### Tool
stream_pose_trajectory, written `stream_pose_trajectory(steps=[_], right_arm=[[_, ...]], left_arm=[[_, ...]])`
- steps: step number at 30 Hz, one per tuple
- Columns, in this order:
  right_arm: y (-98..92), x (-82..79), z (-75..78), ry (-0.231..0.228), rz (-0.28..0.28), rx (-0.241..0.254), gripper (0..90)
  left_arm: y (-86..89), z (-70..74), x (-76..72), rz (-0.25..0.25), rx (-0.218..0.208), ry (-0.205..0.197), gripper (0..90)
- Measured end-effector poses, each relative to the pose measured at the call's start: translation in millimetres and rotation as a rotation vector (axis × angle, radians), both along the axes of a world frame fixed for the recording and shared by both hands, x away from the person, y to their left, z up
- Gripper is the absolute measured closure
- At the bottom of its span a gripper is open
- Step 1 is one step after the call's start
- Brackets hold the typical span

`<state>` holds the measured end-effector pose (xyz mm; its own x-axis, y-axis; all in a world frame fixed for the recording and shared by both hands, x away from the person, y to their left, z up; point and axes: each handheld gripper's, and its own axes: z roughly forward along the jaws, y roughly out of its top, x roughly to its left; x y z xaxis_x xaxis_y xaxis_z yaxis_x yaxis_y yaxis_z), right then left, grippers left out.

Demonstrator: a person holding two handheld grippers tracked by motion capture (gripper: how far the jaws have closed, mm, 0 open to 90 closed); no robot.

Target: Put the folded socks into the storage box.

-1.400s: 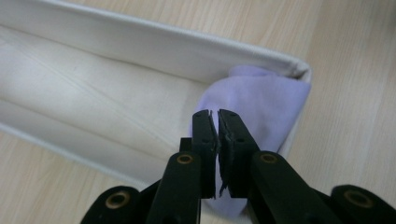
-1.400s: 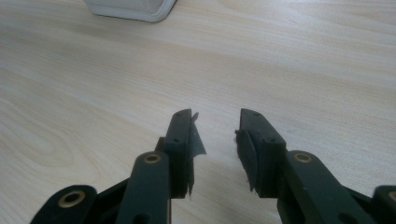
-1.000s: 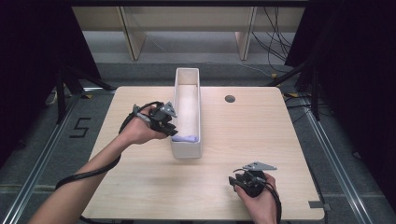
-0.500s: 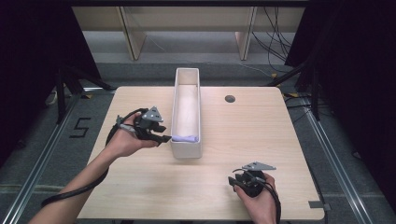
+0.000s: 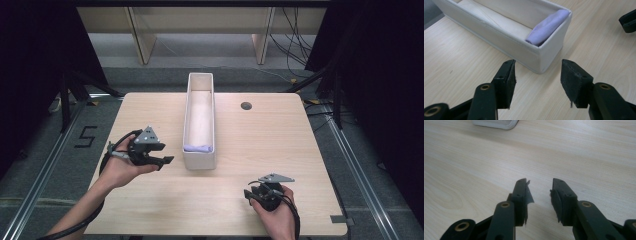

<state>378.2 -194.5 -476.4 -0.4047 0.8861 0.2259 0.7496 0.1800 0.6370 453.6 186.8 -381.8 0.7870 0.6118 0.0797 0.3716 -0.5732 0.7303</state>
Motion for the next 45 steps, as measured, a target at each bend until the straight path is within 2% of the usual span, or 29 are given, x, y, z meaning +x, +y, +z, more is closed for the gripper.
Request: stream_pose_trajectory(steps=[4,9,10,11,14,16,24,25,27,28,30,31,33,36,38,39,40,41,44,45], right_arm=[[0.8,0.0,-0.3,0.005,0.0,-0.002,65.4],[0.8,-0.1,-0.3,0.006,-0.001,-0.001,65.2],[0.6,0.2,-0.4,0.004,0.001,-0.004,65.2],[0.7,0.1,-0.4,0.004,0.001,-0.004,65.2],[0.2,1.7,-2.4,-0.019,0.018,0.002,65.0],[0.5,1.5,-2.1,-0.014,0.014,-0.009,64.9],[1.2,0.5,-2.1,-0.004,0.007,-0.01,64.6],[1.3,0.3,-1.9,-0.002,0.003,-0.012,64.6],[1.0,0.6,-2.3,-0.004,0.003,-0.01,64.5],[0.6,0.5,-2.3,-0.002,0.001,-0.015,64.5],[1.1,-0.3,-2.1,0.013,-0.008,-0.009,64.5],[0.0,1.1,-3.5,-0.005,0.007,-0.013,64.4],[0.0,1.7,-4.6,-0.011,0.016,-0.011,64.3],[0.2,1.9,-5.3,-0.007,0.016,-0.007,64.0],[0.2,1.9,-5.7,-0.007,0.016,-0.007,64.0],[0.9,1.0,-5.1,0.0,0.006,-0.017,63.9],[0.9,1.2,-5.7,0.001,0.008,-0.014,63.8],[1.8,1.6,-6.9,0.004,0.006,0.001,63.6],[2.5,1.9,-7.7,0.008,-0.003,-0.024,63.1],[2.7,1.6,-8.0,0.013,0.007,-0.001,63.0]], left_arm=[[6.2,-6.6,-11.6,0.024,-0.023,-0.011,43.5],[14.2,-17.3,-23.7,0.05,-0.054,-0.007,42.8],[17.1,-18.4,-25.5,0.052,-0.036,-0.013,42.7],[18.2,-20.7,-28.1,0.061,-0.055,-0.013,42.7],[23.3,-27.0,-34.8,0.083,-0.068,-0.022,42.3],[27.3,-31.9,-39.3,0.097,-0.081,-0.023,41.9],[50.2,-53.5,-53.2,0.186,-0.102,-0.02,40.9],[53.2,-57.6,-54.2,0.196,-0.114,-0.025,40.9],[59.7,-63.5,-57.8,0.225,-0.107,-0.017,40.8],[63.1,-68.8,-59.4,0.236,-0.128,-0.016,40.8],[68.2,-74.0,-62.7,0.263,-0.12,-0.004,40.6],[70.9,-77.8,-64.3,0.272,-0.119,-0.002,40.6],[75.8,-88.2,-68.1,0.295,-0.136,0.003,40.5],[81.7,-99.7,-72.6,0.32,-0.127,0.022,40.4],[83.5,-105.0,-73.7,0.325,-0.128,0.021,40.3],[85.3,-115.6,-76.9,0.334,-0.123,0.032,40.1],[86.2,-120.4,-77.3,0.339,-0.129,0.03,40.0],[87.0,-122.0,-78.5,0.334,-0.126,0.038,39.9],[87.9,-128.8,-80.8,0.352,-0.141,0.029,39.8],[88.4,-129.8,-81.6,0.36,-0.144,0.028,39.7]])
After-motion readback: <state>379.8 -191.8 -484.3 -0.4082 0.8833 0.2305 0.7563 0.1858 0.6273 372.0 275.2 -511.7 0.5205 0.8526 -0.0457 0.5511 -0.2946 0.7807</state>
